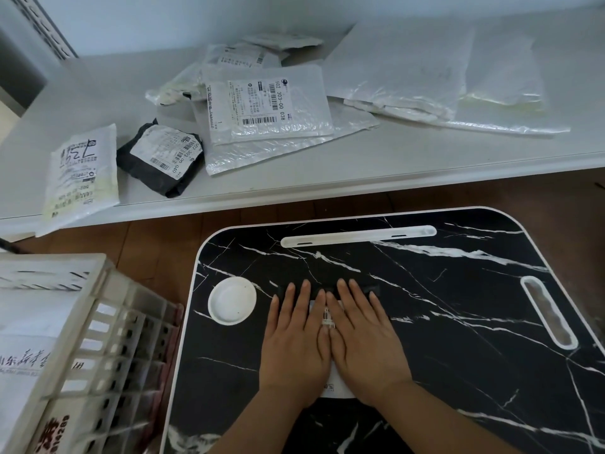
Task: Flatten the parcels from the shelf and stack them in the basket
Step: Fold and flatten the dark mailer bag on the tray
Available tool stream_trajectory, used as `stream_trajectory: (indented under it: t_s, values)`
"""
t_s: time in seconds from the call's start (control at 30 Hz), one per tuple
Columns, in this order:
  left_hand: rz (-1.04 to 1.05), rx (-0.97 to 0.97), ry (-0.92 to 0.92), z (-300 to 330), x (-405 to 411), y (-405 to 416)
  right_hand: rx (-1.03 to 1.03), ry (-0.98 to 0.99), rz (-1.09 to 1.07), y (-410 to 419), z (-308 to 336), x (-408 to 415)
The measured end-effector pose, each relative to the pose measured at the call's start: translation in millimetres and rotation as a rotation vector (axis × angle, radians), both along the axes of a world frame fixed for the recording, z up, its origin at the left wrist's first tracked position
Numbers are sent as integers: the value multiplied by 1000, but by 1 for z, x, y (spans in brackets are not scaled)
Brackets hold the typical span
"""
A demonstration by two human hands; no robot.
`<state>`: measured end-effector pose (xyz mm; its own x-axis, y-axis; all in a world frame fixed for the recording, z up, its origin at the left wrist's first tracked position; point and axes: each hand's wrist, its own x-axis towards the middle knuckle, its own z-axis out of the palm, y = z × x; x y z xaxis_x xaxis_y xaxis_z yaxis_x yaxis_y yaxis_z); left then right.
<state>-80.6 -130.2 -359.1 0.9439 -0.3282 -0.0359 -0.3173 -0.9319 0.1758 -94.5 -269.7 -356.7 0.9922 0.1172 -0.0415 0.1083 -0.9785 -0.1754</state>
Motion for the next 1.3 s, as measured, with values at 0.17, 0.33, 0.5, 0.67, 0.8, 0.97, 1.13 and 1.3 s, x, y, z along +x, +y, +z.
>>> stream_trajectory:
  t_s: [0.17,0.33,0.5,0.67,0.8,0.97,1.13,1.3]
  values:
    - [6,-19,-8,1,-1,-1,29,-3,4,0,2,-2]
    - [2,-23,9,4,-1,0,43,96,20,-2,7,-2]
    - [130,-66,114,17,-1,5,270,234,9,-13,27,3]
    - [573,-222,228,54,-5,15,460,84,-619,-16,50,-6]
    - [831,-695,603,71,-2,18,926,326,-885,-11,60,-3]
    - [1021,-1059,968,92,-9,28,1263,599,-988,-17,84,-13]
    - [814,-1084,866,108,-23,31,1399,569,-828,-18,115,-25]
    - [670,-1261,935,128,-26,39,1446,502,-676,-13,143,-27]
